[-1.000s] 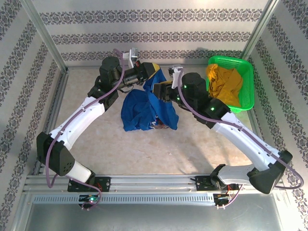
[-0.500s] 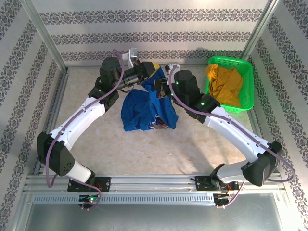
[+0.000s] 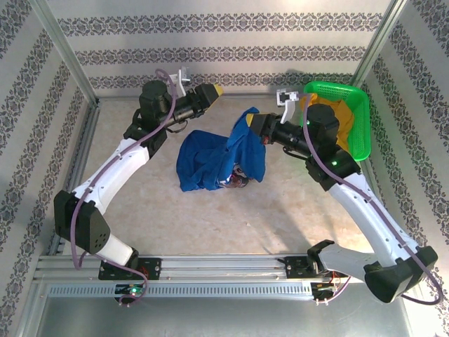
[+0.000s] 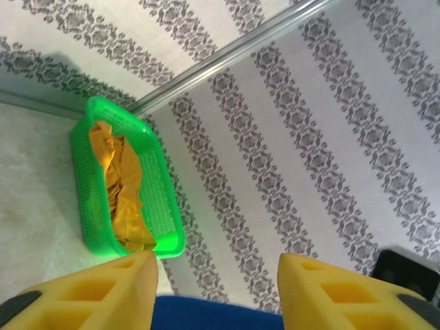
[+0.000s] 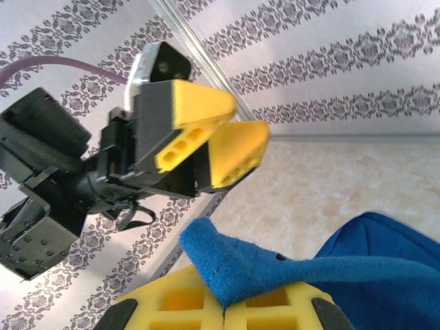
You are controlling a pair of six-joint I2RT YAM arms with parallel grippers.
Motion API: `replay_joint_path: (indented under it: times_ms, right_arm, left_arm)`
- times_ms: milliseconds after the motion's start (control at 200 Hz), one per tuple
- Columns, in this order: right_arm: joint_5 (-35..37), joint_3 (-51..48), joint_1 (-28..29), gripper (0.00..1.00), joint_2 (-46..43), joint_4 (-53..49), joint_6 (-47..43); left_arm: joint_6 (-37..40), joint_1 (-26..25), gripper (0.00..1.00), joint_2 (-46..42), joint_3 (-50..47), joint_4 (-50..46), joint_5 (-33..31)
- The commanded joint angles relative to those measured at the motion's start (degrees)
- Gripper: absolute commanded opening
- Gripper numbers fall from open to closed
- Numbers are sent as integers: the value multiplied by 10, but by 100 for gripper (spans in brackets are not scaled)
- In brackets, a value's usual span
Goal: Fold the inside-out t-shirt
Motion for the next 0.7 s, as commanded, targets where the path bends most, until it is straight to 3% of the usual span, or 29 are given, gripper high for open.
replay_joint_path:
  times_ms: [0, 155, 300, 425, 590, 635, 694]
  right_arm:
    - [-51, -21, -16, 0, 0, 47, 39]
    - [-53, -39, -27, 0, -3, 57, 53]
    - [-51, -42, -31, 0, -4, 59, 59]
    - [-50, -35, -34, 0, -2, 60, 64]
    - [-48, -29, -34, 0, -1, 65, 71]
    - [-40, -28, -35, 0, -2, 65, 71]
    - [-26, -28, -40, 0, -6, 65, 73]
  left_arm:
    - [59, -3, 52, -35, -46, -12, 35]
    - [82, -25, 54, -62, -95, -5, 50]
    - [178, -86, 59, -74, -86, -80, 18]
    - [241, -127, 62, -46, -56, -129, -18]
    - [257, -132, 64, 2, -25, -122, -49]
    - [265, -132, 59, 13, -12, -130, -53]
    - [272, -132, 43, 21, -5, -134, -55]
